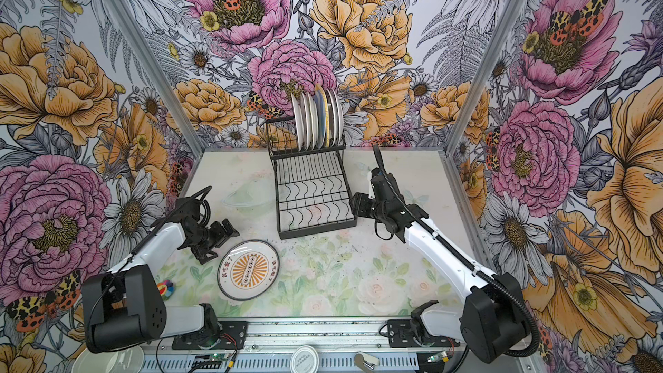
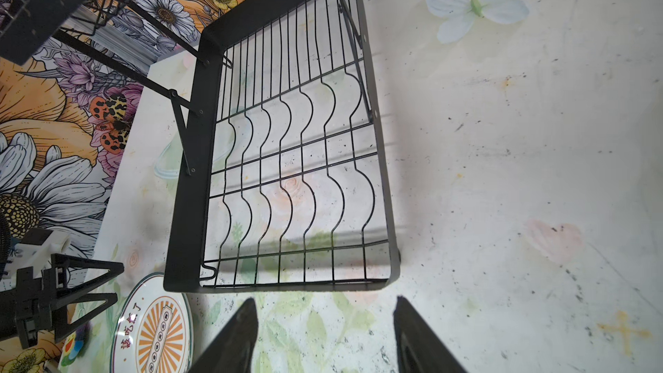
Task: Load the plates into the dish rack
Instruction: 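Grip the plate rim with the left gripper and slide it toward the rack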
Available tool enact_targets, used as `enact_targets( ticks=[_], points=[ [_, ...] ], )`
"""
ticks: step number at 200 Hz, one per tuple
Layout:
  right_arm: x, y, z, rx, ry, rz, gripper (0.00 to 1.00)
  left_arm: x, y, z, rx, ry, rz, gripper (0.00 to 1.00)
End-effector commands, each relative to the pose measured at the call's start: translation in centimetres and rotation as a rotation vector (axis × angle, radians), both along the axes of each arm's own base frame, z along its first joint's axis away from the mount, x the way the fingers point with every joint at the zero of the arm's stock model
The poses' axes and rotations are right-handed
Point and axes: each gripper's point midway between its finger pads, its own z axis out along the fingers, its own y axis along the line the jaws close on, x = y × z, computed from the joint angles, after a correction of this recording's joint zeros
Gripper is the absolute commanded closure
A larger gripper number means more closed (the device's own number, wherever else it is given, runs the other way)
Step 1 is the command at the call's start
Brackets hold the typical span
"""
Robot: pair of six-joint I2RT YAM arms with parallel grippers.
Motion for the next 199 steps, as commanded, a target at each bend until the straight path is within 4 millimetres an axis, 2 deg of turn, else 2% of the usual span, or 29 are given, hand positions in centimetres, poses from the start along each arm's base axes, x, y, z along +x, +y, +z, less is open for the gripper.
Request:
enact_targets(
  ticks=[1, 53, 130, 145, 171, 199],
  points=[
    [-0.1, -0.3, 1.4, 0.018, -0.053, 0.005, 0.39, 0.3, -0.2, -0.7, 0.025, 0.012, 0.003, 0.01],
    [-0.5, -1.1, 1.5, 0.026, -0.062, -0.01, 0.38, -0.4, -2.1, -2.1, 0.034, 0.07, -0.061, 0.01],
    [-1.0, -1.9, 1.3, 0.036, -0.061, -0.025, 0.38, -2.1, -7.3, -1.1, -0.061, 0.041, -0.1, 0.01],
    [-0.9, -1.9, 1.3, 0.036, -0.057, -0.025, 0.38, -2.7, -6.9, -0.9, -0.038, 0.027, -0.081, 0.01],
    [-1.0, -1.8, 1.4, 0.039, -0.06, -0.02, 0.38, -4.5, -4.8, -1.2, 0.059, 0.04, 0.015, 0.01],
    [-0.9, -1.7, 1.6, 0.043, -0.062, -0.02, 0.38, -6.3, -4.5, -2.3, 0.08, 0.069, 0.089, 0.01]
  ],
)
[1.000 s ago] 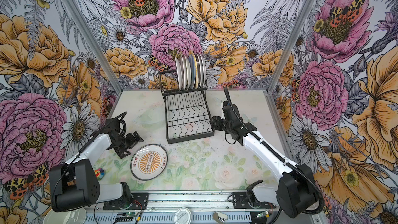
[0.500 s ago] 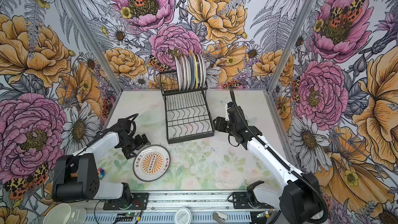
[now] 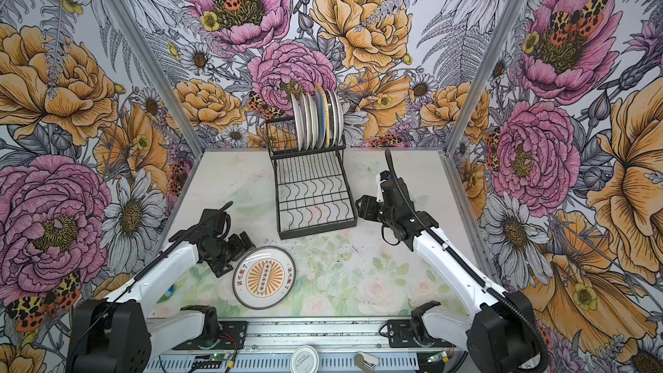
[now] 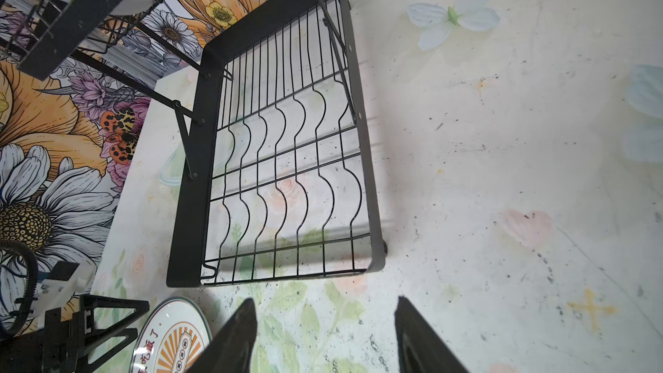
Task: Load the plates into the dish rack
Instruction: 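Grip the plate rim with the left gripper and slide it toward the rack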
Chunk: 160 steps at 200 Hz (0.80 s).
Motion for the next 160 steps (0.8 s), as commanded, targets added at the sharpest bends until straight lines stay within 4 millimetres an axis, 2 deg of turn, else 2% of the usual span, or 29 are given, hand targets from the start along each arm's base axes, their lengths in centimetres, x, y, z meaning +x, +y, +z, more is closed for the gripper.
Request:
enact_targets(
  ticks=[1, 53, 87, 120, 160],
  points=[
    [0.2, 0.1, 1.0, 0.018, -0.035, 0.008, 0.38, -1.6, 0.9, -1.0, 0.052, 0.042, 0.096, 0.01],
    [0.1, 0.1, 1.0, 0.021, -0.033, 0.006, 0.38, -2.1, -1.6, -0.1, -0.008, 0.0, 0.014, 0.01],
    [0.1, 0.1, 0.9, 0.02, -0.028, 0.008, 0.38, -2.6, -4.3, 0.1, -0.049, -0.004, -0.086, 0.01],
    [0.1, 0.1, 0.7, 0.023, -0.023, 0.01, 0.38, -2.7, -8.3, 0.4, -0.114, -0.026, -0.182, 0.01],
    [0.1, 0.3, 0.7, 0.029, -0.016, 0.014, 0.38, -1.2, -13.7, 1.3, -0.154, -0.074, -0.337, 0.01]
  ],
)
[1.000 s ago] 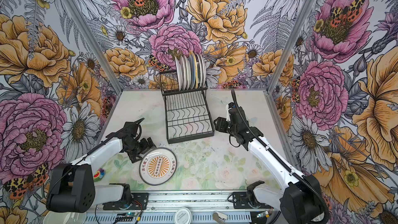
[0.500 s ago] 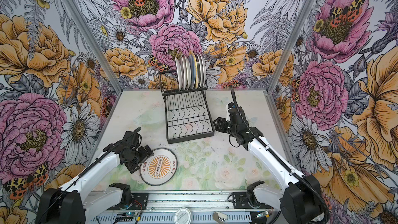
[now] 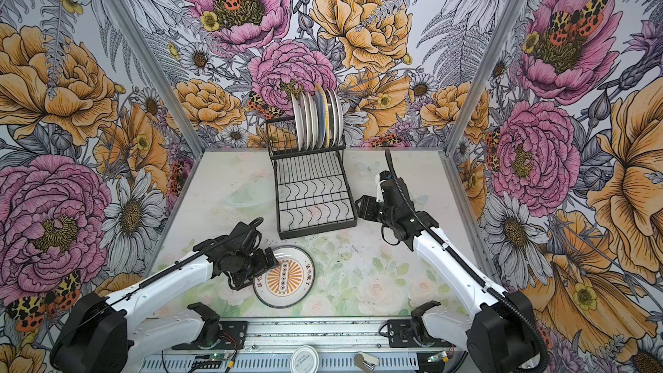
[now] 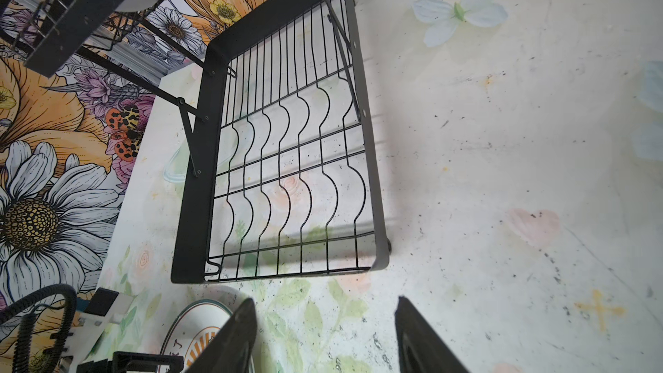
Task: Load the plates into the dish rack
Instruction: 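Grip the plate rim with the left gripper and slide it toward the rack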
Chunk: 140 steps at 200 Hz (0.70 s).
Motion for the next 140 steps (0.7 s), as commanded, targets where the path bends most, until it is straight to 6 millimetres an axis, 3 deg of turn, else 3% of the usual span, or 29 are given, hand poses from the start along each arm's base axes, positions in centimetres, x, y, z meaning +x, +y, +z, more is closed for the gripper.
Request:
enact_targets(
  ticks=[1, 26, 48, 83, 112, 140],
  points=[
    [0.2, 0.1, 0.7, 0.019, -0.021, 0.002, 0.38, 2.6, -4.4, 2.0, -0.109, -0.092, -0.062, 0.01],
    [0.2, 0.1, 0.7, 0.02, -0.023, 0.004, 0.38, 3.0, -7.6, 2.2, -0.121, -0.094, -0.182, 0.01],
    [0.1, 0.0, 0.7, 0.022, -0.022, 0.005, 0.38, 2.9, -8.9, 2.2, -0.143, -0.104, -0.243, 0.01],
    [0.0, 0.1, 0.7, 0.027, -0.018, 0.011, 0.38, 1.6, -8.2, 1.2, -0.186, -0.111, -0.284, 0.03],
    [0.0, 0.2, 0.8, 0.032, -0.018, 0.015, 0.38, 0.5, -6.5, -0.4, -0.22, -0.102, -0.254, 0.11],
    [0.1, 0.2, 0.8, 0.033, -0.02, 0.017, 0.38, 0.7, -5.9, -0.5, -0.254, -0.143, -0.234, 0.19]
  ],
)
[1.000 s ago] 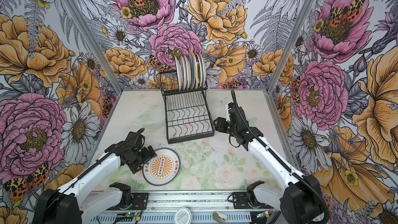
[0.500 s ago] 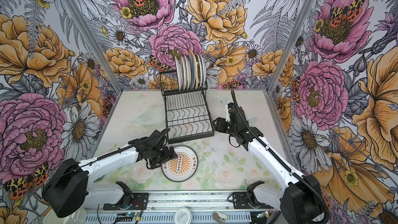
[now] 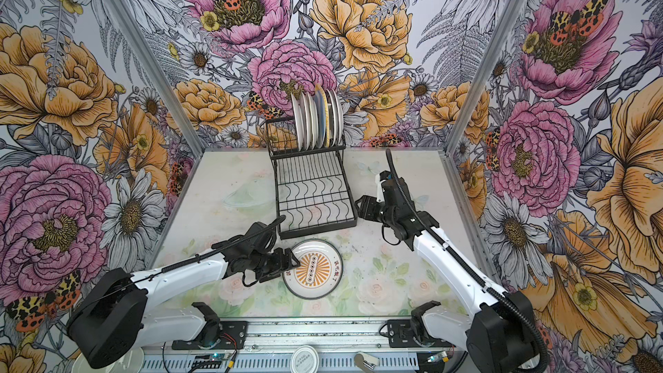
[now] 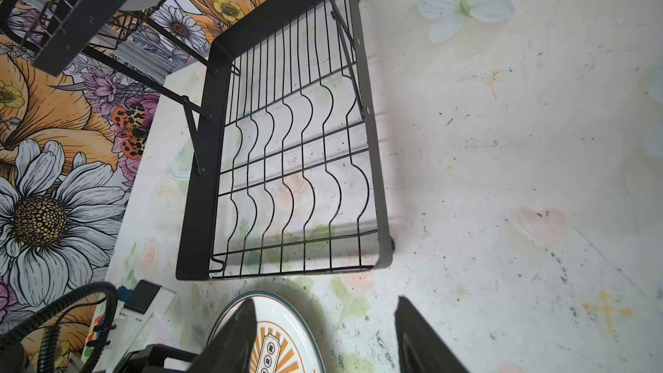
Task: Load the plates into the dish rack
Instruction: 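Grip the plate rim with the left gripper and slide it toward the rack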
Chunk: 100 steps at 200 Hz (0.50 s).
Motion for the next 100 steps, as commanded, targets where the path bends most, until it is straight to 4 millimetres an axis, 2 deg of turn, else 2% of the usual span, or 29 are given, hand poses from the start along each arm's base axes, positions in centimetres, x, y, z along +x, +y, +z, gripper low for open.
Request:
enact_targets(
  ticks=[1, 74, 100],
  points=[
    [0.2, 0.0, 0.8, 0.02, -0.025, 0.005, 0.38, -0.1, 0.1, -0.4, -0.044, -0.026, -0.011, 0.2],
    [0.3, -0.2, 0.9, 0.03, -0.025, 0.001, 0.38, -0.5, -0.3, -2.5, -0.085, -0.02, -0.015, 0.39],
    [0.3, -0.3, 1.0, 0.033, -0.025, 0.0, 0.38, -0.9, -0.3, -3.3, -0.078, -0.009, -0.021, 0.56]
  ],
)
